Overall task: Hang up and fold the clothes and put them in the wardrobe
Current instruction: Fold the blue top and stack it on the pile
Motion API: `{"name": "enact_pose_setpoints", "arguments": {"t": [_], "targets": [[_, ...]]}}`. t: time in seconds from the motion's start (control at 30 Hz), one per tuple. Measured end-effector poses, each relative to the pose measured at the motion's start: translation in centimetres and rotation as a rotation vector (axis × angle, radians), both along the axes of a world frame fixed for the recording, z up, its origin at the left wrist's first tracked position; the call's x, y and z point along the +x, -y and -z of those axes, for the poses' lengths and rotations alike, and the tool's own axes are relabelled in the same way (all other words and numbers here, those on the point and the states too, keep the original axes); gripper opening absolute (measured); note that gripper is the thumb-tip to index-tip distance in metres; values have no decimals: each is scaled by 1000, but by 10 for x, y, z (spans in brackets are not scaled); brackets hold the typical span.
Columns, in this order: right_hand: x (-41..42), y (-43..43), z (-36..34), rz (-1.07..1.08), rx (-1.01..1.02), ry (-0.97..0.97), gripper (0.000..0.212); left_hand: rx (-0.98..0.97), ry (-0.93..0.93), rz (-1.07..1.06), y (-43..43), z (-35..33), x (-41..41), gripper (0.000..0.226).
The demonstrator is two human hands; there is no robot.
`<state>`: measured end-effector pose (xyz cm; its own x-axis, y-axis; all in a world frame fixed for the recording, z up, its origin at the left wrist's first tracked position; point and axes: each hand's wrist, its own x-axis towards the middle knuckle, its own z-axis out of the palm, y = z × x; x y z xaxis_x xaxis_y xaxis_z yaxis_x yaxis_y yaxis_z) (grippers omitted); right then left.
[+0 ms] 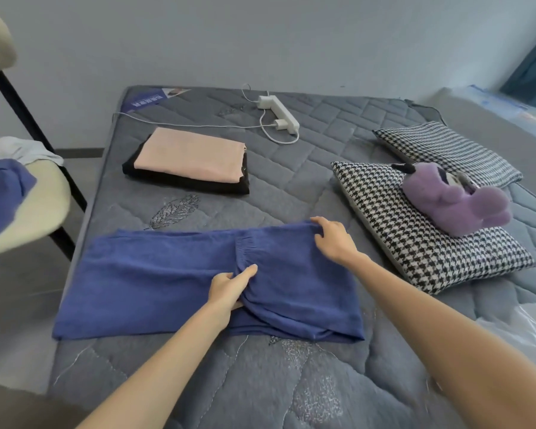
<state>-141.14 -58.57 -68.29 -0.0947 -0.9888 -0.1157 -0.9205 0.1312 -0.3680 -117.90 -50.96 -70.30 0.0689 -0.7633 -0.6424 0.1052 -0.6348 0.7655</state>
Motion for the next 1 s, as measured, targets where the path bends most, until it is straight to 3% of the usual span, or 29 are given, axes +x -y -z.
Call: {"name": "enact_pose_setpoints", "arguments": {"t": [0.13, 0.33, 0.53, 0.67, 0.8, 1.0], "targets": [[-4, 22, -2, -118, 93, -83, 51, -21, 27, 41, 7, 6, 3, 24], [-5, 35, 5, -202, 270, -367, 31, -98, 139, 191, 16, 8, 4, 9], [-10, 35, -1, -247, 130, -217, 11, -70, 249, 344, 38, 1, 4, 17], [-7, 33, 0, -233, 128, -235, 18, -74, 193, 266, 53, -2, 4, 17], [-12, 30, -1, -296, 155, -335, 40, -71, 113, 201, 55, 3, -5, 23], [-41, 32, -16, -297, 52, -518, 40, -260, 215, 344, 50, 5, -35, 24]]}}
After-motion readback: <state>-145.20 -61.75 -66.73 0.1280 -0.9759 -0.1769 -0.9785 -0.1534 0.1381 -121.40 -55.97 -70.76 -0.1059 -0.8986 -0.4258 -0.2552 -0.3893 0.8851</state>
